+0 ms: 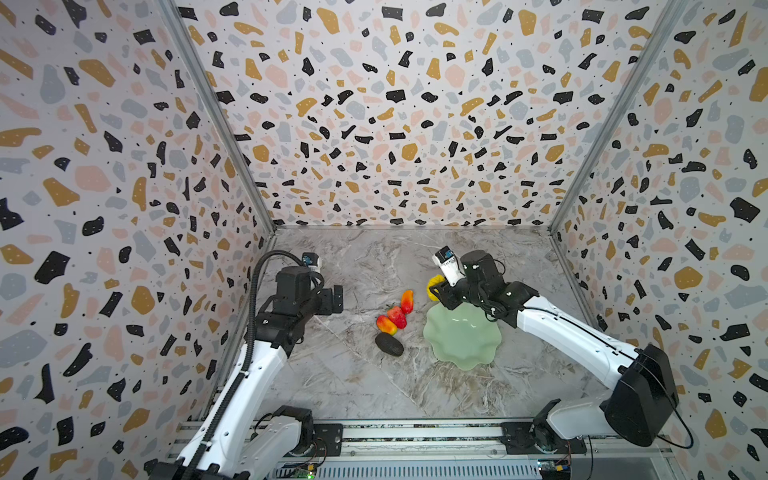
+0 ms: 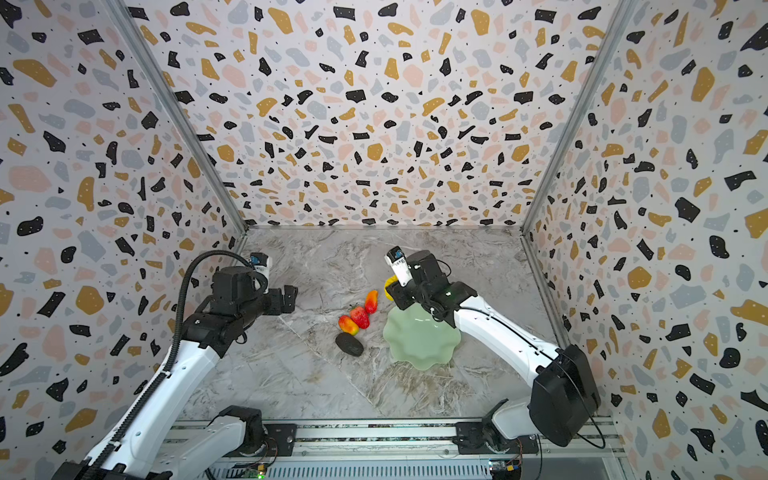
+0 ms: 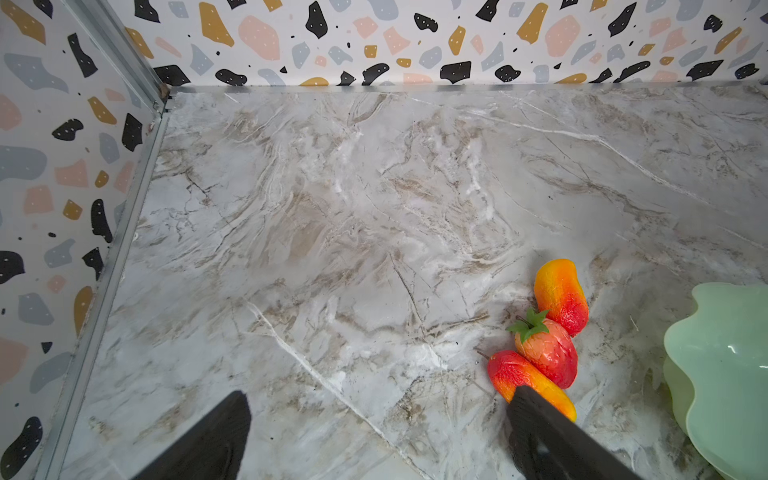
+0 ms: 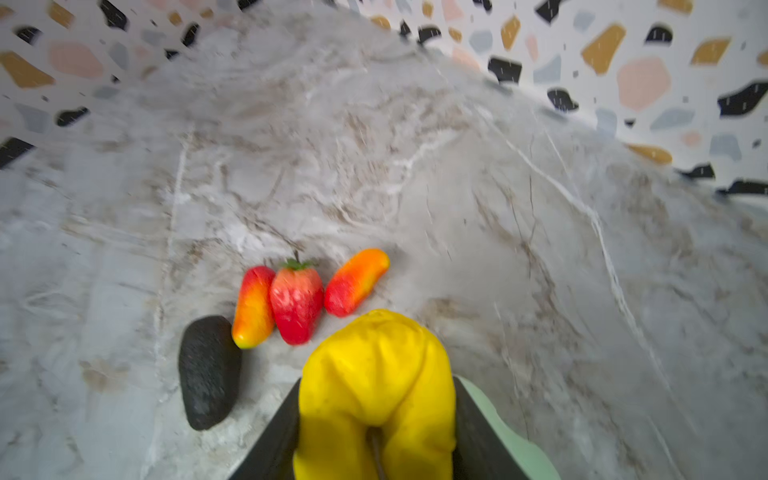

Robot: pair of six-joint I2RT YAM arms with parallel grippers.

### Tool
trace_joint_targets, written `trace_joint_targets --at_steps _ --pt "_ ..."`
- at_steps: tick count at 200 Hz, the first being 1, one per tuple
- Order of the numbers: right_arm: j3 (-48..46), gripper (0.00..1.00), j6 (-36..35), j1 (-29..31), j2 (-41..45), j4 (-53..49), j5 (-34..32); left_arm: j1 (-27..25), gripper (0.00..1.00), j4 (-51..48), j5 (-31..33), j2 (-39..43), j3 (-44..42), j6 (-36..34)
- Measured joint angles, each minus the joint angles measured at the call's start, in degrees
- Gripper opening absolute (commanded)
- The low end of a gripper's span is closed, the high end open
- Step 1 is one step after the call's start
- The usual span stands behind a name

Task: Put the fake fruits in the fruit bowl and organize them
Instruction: 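Lift the lemon with the right gripper and release it into the green bowl, then move the right gripper back to the fruits and grasp the dark avocado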

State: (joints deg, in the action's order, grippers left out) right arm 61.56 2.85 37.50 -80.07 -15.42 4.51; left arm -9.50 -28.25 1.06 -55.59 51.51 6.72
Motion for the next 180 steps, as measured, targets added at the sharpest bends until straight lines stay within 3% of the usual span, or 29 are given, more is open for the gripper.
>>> trace_joint_targets --at_steps 76,144,180 --pt "-9.81 0.23 3.17 -1.01 -2.95 0.48 -0.94 -0.33 0.99 -0.07 -0.46 -0.22 0.00 0.11" --pt "-17.88 0.24 6.58 -1.01 -0.68 0.92 -2.86 -0.33 1.00 -0.07 -0.59 -0.09 0.00 0.11" --pt "-19.34 0.38 7.85 -1.01 0.00 2.43 -2.89 -0.44 1.00 -0.09 -0.63 -0.09 0.00 0.09"
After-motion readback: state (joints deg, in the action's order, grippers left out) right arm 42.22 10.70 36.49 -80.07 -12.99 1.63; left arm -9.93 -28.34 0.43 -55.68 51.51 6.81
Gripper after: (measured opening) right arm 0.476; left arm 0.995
